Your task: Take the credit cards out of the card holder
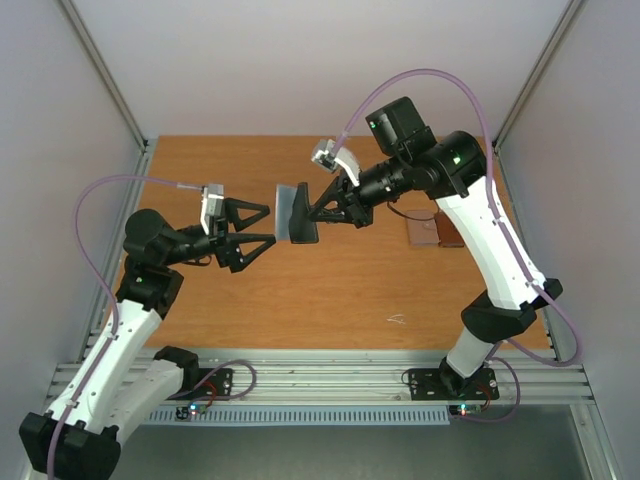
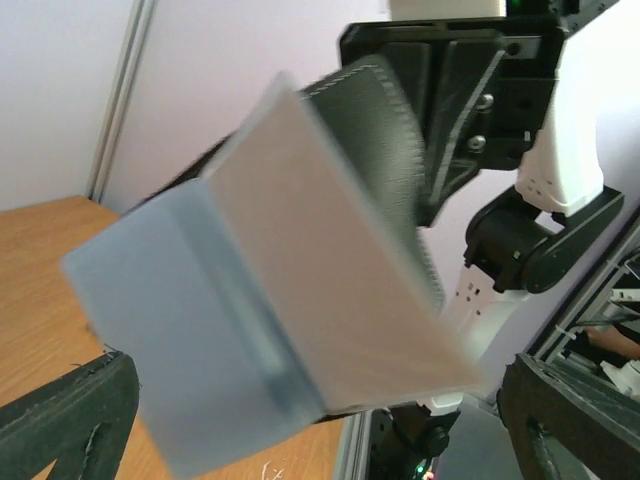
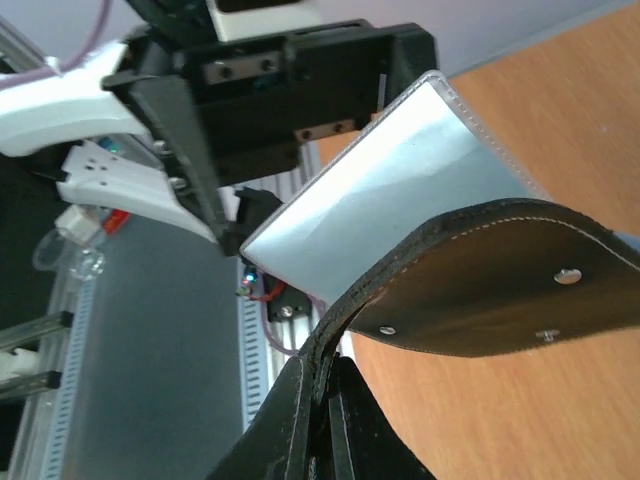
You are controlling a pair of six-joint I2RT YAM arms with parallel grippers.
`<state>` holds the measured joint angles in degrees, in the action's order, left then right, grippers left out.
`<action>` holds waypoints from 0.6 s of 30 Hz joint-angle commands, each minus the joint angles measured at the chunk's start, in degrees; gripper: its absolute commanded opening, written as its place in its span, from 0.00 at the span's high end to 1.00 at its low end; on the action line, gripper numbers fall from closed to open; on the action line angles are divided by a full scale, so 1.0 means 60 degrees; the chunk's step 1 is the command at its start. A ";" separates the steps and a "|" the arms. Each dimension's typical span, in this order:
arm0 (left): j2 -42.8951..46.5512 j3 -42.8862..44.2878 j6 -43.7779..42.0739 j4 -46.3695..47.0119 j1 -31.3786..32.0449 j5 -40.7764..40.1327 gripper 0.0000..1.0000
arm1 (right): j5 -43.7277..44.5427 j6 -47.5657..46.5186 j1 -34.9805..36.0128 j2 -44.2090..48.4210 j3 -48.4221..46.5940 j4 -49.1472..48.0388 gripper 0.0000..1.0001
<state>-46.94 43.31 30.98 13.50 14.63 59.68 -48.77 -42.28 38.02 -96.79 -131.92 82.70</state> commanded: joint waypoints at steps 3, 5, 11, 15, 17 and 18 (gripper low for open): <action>-0.0029 0.0214 -0.0480 -0.0163 0.0109 0.0420 0.01 | 0.1593 -0.0291 0.0344 -0.0406 -0.0656 0.0316 0.99; -0.0056 0.0196 -0.0511 -0.0279 0.0136 0.0396 0.01 | 0.1526 -0.0292 0.0410 -0.0472 -0.0756 0.0307 0.99; -0.0198 0.0141 -0.0641 -0.0844 0.0232 -0.0307 0.08 | 0.1504 -0.0370 0.0596 -0.0594 -0.0861 0.0330 0.99; -0.0233 0.0106 -0.0626 -0.0867 0.0341 -0.0611 0.52 | 0.1512 -0.0394 0.0707 -0.0650 -0.0852 0.0338 0.99; -0.0248 0.0092 -0.0595 -0.0839 0.0379 -0.0756 0.77 | 0.1459 -0.0360 0.0714 -0.0682 -0.0853 0.0306 0.99; -0.0248 0.0079 -0.0583 -0.0830 0.0387 -0.0862 0.89 | 0.1440 -0.0331 0.0715 -0.0688 -0.0833 0.0281 0.99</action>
<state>-48.36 43.48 27.79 7.57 16.38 57.01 -39.83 -43.62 41.85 -100.44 -134.96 84.93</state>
